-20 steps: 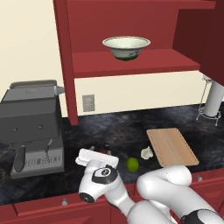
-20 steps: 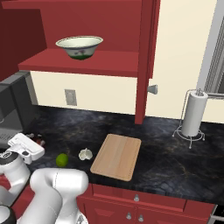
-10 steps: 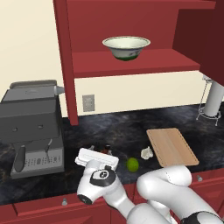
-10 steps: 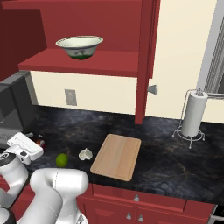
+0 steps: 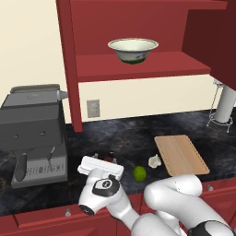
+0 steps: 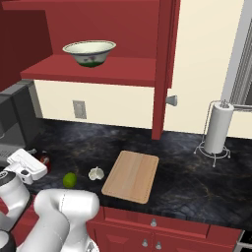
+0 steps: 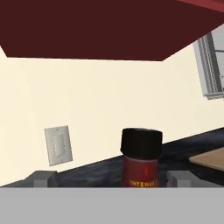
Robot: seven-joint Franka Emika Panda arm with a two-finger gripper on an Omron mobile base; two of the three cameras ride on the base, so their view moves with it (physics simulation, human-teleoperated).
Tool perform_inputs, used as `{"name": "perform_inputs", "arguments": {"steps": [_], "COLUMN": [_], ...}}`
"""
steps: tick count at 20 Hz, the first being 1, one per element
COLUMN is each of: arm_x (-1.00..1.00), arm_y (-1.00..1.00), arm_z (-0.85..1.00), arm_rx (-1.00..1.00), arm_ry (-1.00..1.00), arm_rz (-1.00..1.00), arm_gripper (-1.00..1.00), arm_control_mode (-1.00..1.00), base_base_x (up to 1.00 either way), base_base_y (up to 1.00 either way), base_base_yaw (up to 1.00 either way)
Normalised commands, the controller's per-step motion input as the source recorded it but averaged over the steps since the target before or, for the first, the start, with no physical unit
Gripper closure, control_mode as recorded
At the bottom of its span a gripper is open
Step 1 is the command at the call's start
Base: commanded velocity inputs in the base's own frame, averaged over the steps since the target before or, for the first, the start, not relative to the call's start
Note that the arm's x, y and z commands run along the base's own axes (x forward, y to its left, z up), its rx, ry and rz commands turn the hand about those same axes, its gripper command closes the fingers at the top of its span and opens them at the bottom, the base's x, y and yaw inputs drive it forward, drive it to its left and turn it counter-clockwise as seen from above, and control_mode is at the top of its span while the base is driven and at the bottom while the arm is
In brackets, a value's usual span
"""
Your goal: Open the cabinet. Place the bowl and condiment on the counter. Then place the lime and garlic on the cutting board.
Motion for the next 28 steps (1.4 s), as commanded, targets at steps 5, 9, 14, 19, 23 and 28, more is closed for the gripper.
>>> {"name": "perform_inputs", "arguments": {"steps": [5,9,14,19,23,28], "arm_x": [0.0,0.0,0.0,-0.18,-0.34,-0.16], "arm_y": [0.0,0.0,0.0,0.0,0.0,-0.18], "arm_z": [0.0,0.0,0.0,0.22,0.31,0.44], "arm_rx": [0.0,0.0,0.0,0.0,0.0,0.0], "arm_ry": [0.0,-0.01,-0.01,-0.05,-0.02,-0.02], "arm_rz": [-0.01,0.0,0.0,-0.02,-0.02,-0.02], "arm_gripper": [-1.0,-1.0,-1.0,-1.0,-1.0,-1.0], "arm_control_mode": [-1.0,-1.0,-1.0,-1.0,-1.0,-1.0], "base_base_x": [0.0,0.0,0.0,0.0,0.0,0.0], "base_base_y": [0.0,0.0,0.0,0.0,0.0,0.0], "base_base_yaw": [0.0,0.0,0.0,0.0,0.0,0.0]}}
